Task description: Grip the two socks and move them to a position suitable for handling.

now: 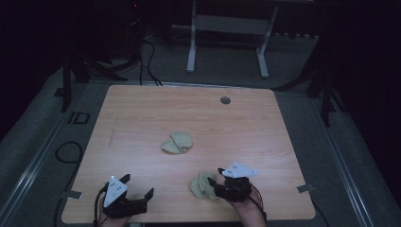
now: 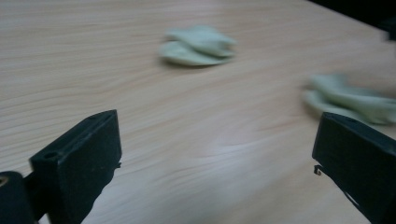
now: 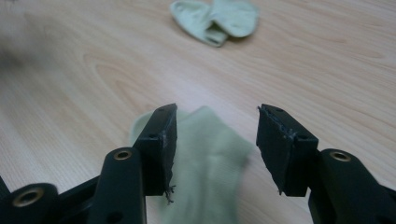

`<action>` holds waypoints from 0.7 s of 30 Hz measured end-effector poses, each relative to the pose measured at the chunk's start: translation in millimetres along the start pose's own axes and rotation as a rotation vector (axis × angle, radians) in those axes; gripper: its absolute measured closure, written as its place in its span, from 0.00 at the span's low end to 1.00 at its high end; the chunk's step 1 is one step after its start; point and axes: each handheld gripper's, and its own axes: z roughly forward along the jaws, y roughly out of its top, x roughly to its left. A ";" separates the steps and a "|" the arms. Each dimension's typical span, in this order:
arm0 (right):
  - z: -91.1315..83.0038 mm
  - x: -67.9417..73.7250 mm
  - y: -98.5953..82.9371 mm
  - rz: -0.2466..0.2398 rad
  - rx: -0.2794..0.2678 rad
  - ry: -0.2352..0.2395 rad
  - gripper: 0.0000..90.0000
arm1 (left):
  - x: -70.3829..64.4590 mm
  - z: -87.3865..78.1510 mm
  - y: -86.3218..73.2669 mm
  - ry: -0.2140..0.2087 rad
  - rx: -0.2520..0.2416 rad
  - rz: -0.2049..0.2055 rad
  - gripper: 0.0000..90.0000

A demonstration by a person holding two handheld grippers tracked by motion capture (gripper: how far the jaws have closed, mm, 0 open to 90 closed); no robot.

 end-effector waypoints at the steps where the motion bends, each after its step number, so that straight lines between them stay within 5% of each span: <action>1: -2.5 -4.0 0.0 0.007 0.001 0.012 0.55 | -5.8 2.5 3.0 -0.023 0.007 0.009 0.06; 5: -5.7 -13.6 -3.5 -0.010 0.032 0.024 0.58 | -28.5 17.2 15.6 -0.113 0.047 0.036 0.08; 11: 6.9 -23.2 -5.4 -0.023 0.085 0.048 0.59 | -57.3 49.1 26.2 -0.194 0.131 0.084 0.16; 15: 18.9 -29.0 -3.7 0.006 0.089 0.059 0.58 | -63.5 70.6 26.8 -0.212 0.169 0.106 0.25; 17: 25.4 -30.9 -5.3 0.019 0.095 0.065 0.57 | -63.1 80.2 26.2 -0.237 0.197 0.075 0.25; 21: 36.8 -31.3 -13.6 0.042 0.122 0.087 0.56 | -63.5 96.5 24.8 -0.259 0.257 0.078 0.39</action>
